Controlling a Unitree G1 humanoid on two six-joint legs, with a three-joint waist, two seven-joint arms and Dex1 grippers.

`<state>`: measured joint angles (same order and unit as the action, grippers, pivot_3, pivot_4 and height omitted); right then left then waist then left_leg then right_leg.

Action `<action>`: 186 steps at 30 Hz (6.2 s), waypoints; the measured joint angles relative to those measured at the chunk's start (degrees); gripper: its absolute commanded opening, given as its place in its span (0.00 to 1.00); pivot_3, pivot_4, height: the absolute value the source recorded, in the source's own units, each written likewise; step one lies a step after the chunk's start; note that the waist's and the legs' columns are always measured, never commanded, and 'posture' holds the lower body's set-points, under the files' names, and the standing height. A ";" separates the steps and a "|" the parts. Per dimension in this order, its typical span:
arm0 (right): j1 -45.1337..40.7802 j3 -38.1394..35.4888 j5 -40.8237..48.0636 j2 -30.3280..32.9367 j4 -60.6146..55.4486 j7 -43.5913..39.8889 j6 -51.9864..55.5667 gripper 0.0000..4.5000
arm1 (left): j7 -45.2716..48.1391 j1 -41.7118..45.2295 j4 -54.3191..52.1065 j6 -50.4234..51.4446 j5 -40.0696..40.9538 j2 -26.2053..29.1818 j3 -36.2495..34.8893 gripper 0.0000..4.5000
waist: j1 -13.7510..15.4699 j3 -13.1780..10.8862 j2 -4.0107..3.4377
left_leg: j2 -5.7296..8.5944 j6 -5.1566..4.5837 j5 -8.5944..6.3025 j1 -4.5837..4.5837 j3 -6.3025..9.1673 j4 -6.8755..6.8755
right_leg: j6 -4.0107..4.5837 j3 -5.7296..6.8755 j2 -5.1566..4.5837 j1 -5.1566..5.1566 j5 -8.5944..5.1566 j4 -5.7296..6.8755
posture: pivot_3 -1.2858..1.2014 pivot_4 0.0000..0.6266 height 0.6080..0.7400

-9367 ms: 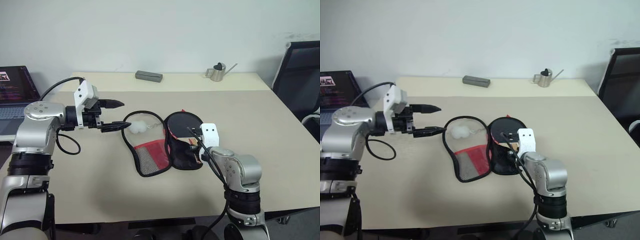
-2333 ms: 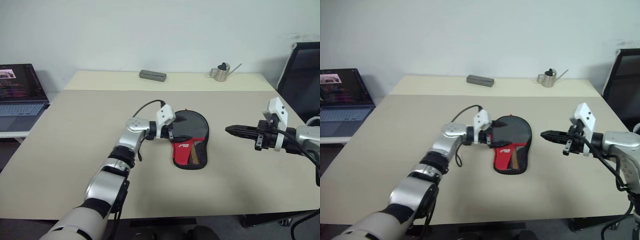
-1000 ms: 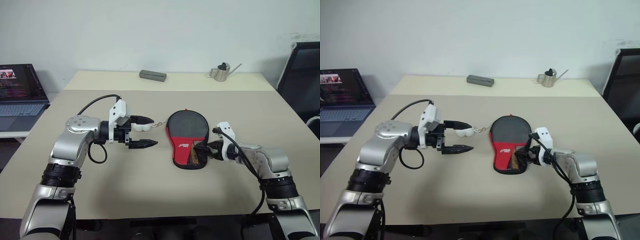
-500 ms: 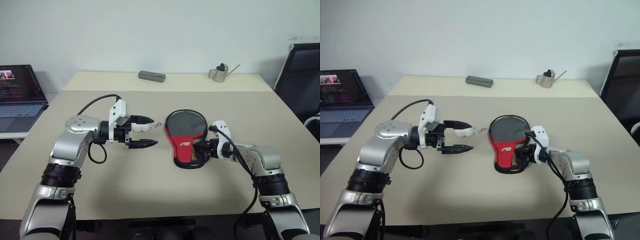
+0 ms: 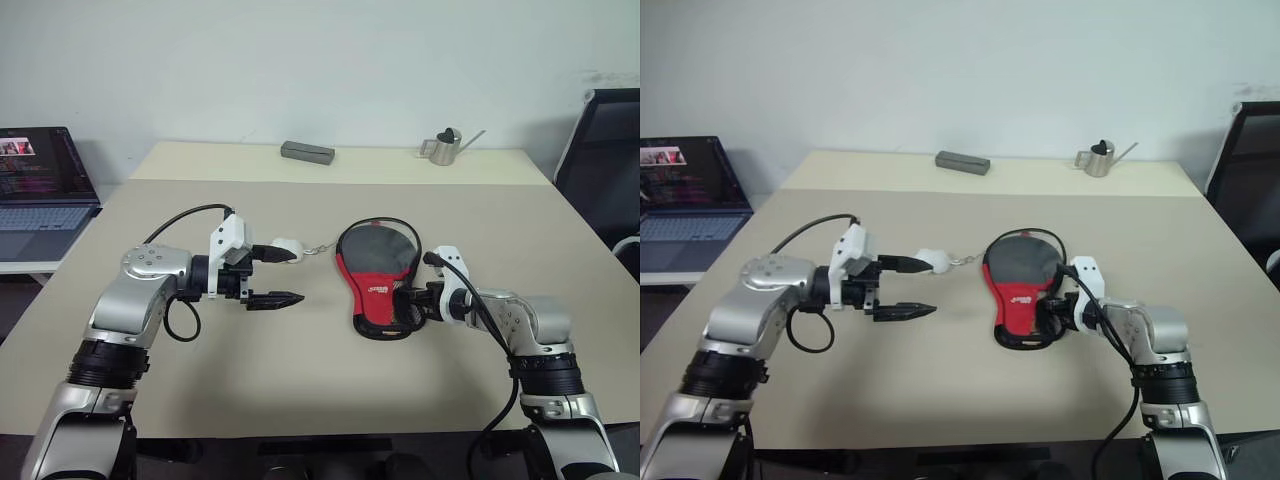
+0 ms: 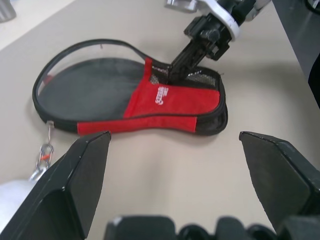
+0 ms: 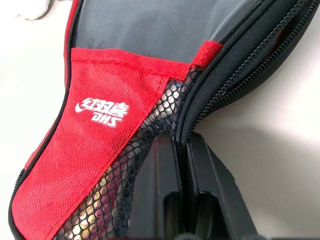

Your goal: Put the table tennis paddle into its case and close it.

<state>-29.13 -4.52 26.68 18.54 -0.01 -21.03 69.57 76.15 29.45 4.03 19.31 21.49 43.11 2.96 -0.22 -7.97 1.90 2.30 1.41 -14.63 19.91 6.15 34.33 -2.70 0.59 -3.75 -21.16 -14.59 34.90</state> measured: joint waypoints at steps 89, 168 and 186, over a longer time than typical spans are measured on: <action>36.62 -12.40 39.01 20.83 -41.87 2.97 8.72 0.99 | 8.90 -14.44 -15.20 3.73 6.17 9.35 2.98 1.00 | 0.25 -0.05 -0.10 | -0.07 -0.12 -0.09 0.27 0.02 -0.38 | 0.12 0.15 -0.26 0.06 -0.22 -0.87 | 0.52 0.24 1.00; 14.64 17.49 0.22 11.16 -21.55 -20.53 -31.78 0.99 | -5.49 11.28 36.43 -11.40 -18.85 -6.11 0.10 1.00 | 0.12 0.14 0.29 | -0.08 -0.12 -0.06 0.04 -0.13 -0.13 | -0.59 0.17 0.08 0.03 0.42 -0.65 | 0.52 0.24 1.00; 9.88 21.87 -10.06 4.60 -6.32 -20.34 -36.26 0.99 | -6.43 9.52 33.70 -11.16 -18.85 -6.15 1.34 1.00 | 0.06 0.17 0.28 | -0.05 -0.12 -0.06 0.01 -0.17 -0.06 | -0.26 0.12 0.13 0.01 0.60 -0.56 | 0.52 0.24 1.00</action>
<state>-19.25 17.35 16.63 23.14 -6.34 -41.37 33.31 69.73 38.97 37.74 8.16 2.63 36.96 4.29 -0.16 -7.80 2.18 2.25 1.29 -14.69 19.91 5.98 34.28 -2.96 0.71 -3.62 -21.15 -13.99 34.33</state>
